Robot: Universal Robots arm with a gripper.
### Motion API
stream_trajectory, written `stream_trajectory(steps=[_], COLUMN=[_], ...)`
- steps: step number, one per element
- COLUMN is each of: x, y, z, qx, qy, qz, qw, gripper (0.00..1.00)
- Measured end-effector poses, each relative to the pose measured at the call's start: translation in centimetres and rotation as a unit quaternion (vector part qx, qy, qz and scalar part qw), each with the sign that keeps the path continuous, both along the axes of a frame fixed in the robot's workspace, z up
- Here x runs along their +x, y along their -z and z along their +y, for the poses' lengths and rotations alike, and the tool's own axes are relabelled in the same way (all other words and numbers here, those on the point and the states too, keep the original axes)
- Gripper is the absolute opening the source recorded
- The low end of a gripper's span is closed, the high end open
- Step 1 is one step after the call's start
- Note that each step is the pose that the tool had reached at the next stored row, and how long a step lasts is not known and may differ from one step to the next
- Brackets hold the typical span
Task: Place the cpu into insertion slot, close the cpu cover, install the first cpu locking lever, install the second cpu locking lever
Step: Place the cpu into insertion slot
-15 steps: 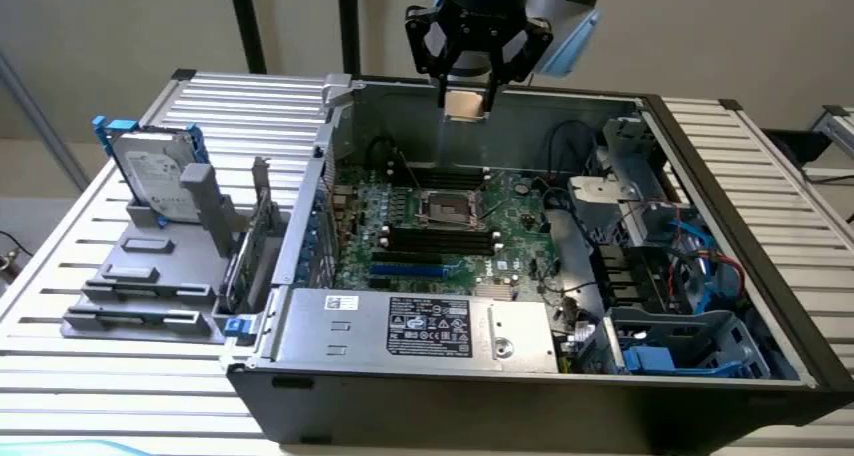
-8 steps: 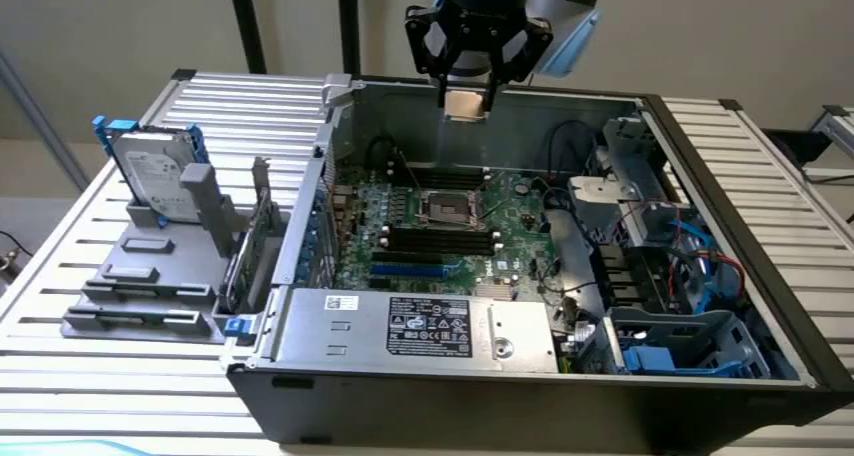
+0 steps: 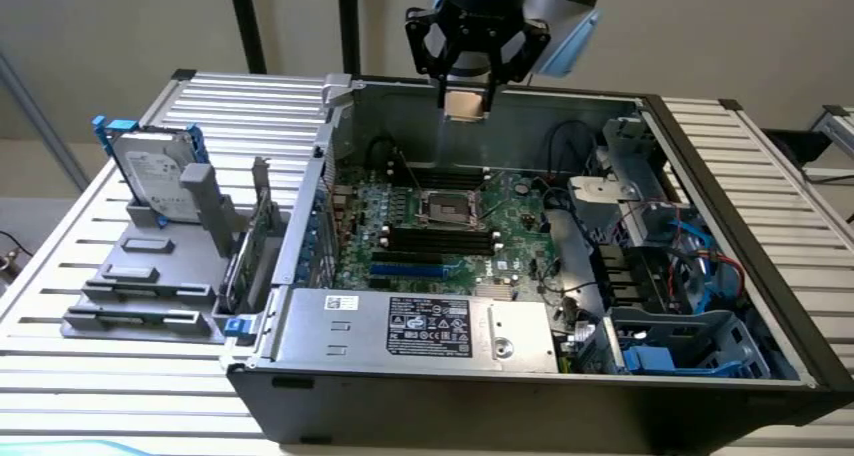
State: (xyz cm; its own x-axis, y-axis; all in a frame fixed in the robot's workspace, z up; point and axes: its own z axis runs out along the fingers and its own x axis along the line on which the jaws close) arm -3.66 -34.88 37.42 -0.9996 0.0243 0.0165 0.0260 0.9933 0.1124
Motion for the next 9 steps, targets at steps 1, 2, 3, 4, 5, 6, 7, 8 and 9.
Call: stream_trajectory(steps=[1, 2, 3, 4, 5, 6, 7, 8, 9], x=[0.0, 0.0, 0.0, 0.0, 0.0, 0.0, 0.0, 0.0, 0.0], y=[0.09, 0.18, 0.27, 0.36, 0.45, 0.53, 0.62, 0.70, 0.77], z=[0.24, 0.47, 0.71, 0.96, 1.20, 1.43, 1.69, 1.93, 2.17], qx=[-0.0024, -0.0051, -0.0080, -0.0111, -0.0141, -0.0172, -0.0203, -0.0233, -0.0267], qy=[0.000, 0.000, 0.000, 0.000, 0.000, 0.000, 0.000, 0.000, 0.000], qz=[-0.0002, -0.0004, -0.0007, -0.0009, -0.0011, -0.0013, -0.0016, -0.0018, -0.0019], qw=[1.0000, 1.0000, 1.0000, 0.9999, 0.9999, 0.9999, 0.9998, 0.9997, 0.9996], gripper=[0.54, 0.54, 0.54, 0.54, 0.54, 0.54, 0.54, 0.54, 0.54])
